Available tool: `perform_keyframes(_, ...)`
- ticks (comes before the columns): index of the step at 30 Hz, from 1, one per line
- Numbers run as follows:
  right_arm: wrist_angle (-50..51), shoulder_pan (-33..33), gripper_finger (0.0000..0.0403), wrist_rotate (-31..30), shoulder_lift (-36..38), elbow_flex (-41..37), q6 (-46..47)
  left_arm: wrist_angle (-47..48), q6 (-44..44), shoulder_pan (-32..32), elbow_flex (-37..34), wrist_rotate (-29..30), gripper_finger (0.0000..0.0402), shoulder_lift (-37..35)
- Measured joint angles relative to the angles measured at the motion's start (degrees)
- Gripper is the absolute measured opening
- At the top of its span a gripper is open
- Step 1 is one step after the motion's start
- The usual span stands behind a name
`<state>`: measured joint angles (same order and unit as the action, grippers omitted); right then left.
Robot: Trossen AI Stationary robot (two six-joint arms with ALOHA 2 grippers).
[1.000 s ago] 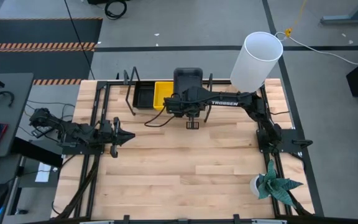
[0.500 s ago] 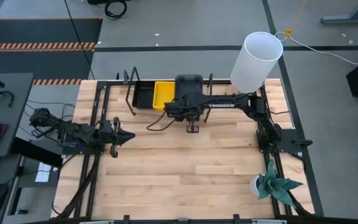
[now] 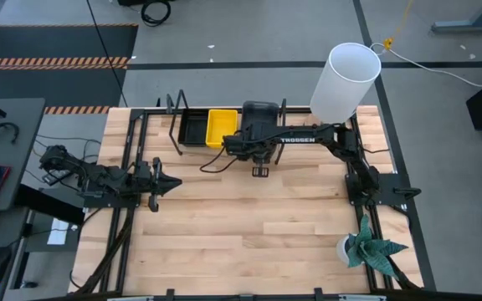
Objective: Stack baskets on shelf by color
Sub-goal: Put the stacked black bin on the shelf
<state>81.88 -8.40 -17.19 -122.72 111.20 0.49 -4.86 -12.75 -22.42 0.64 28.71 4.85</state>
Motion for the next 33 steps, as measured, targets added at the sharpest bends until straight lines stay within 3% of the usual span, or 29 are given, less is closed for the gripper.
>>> perform_keyframes(9, 0.8, 0.0, 0.0115, 0.2, 0.0, 0.0, 1.5, 0.0, 0.0, 0.0, 0.0, 0.0, 0.0029, 0.0)
perform_keyframes(33, 0.9, 0.1, 0.0117, 0.3, 0.0, 0.0, 2.6, 0.0, 0.0, 0.0, 0.0, 0.0, 0.0028, 0.0)
